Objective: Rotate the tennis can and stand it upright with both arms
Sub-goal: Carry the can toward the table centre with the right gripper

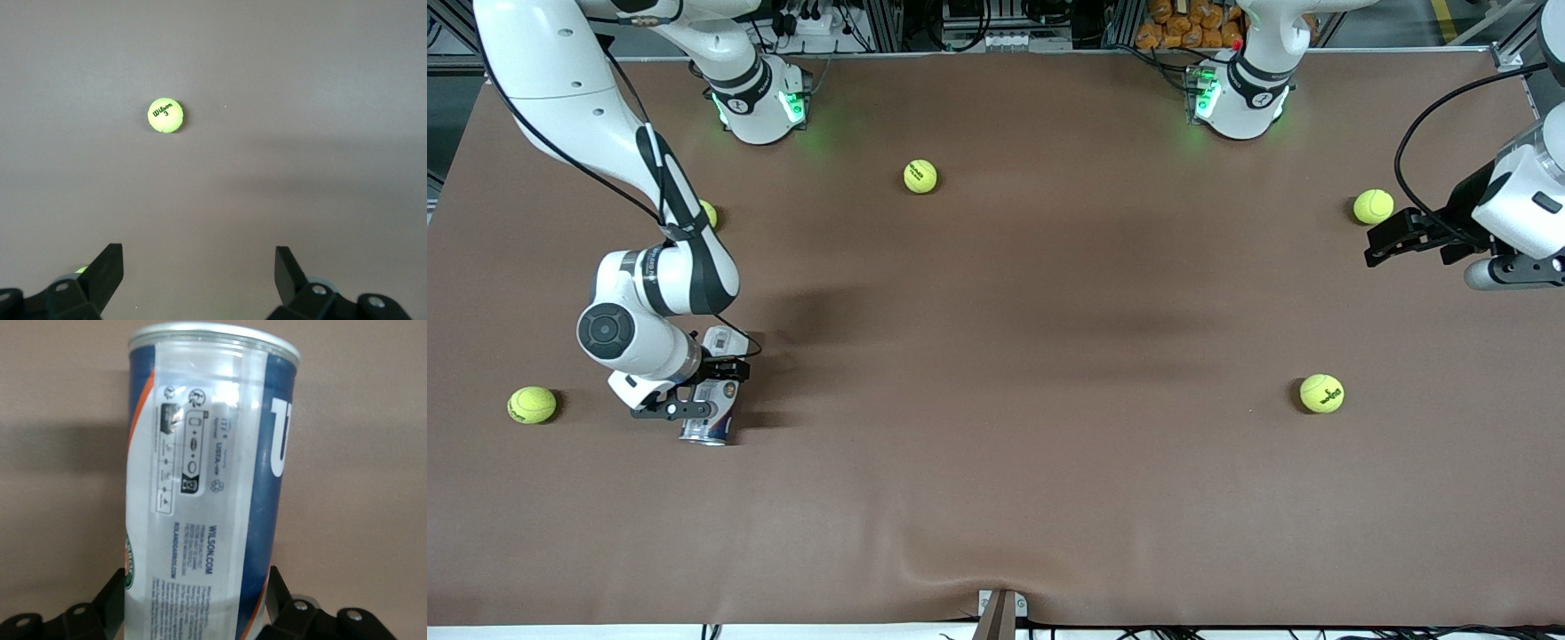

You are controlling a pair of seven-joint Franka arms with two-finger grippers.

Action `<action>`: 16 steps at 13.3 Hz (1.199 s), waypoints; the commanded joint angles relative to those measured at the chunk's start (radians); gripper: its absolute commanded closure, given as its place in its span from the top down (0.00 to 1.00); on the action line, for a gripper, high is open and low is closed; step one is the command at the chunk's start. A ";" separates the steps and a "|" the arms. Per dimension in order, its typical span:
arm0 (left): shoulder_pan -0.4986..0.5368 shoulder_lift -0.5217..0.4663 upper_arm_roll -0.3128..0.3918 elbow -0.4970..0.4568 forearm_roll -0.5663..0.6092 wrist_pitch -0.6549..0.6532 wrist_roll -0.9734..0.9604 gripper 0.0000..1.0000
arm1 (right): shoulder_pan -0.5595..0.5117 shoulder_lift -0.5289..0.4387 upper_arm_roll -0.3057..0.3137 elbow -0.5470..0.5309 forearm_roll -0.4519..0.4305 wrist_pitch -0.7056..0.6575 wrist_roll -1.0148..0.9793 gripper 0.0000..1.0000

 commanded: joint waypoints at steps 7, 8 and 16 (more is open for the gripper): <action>-0.007 0.007 -0.005 0.015 0.037 -0.014 0.015 1.00 | 0.187 -0.066 0.005 0.193 -0.026 -0.152 -0.004 0.68; -0.007 0.007 -0.008 0.015 0.037 -0.014 0.015 1.00 | 0.220 -0.064 0.005 0.243 -0.029 -0.195 -0.005 0.68; 0.002 0.009 -0.008 0.015 0.035 -0.016 0.018 1.00 | 0.572 0.023 0.008 0.347 -0.343 -0.240 -0.049 0.70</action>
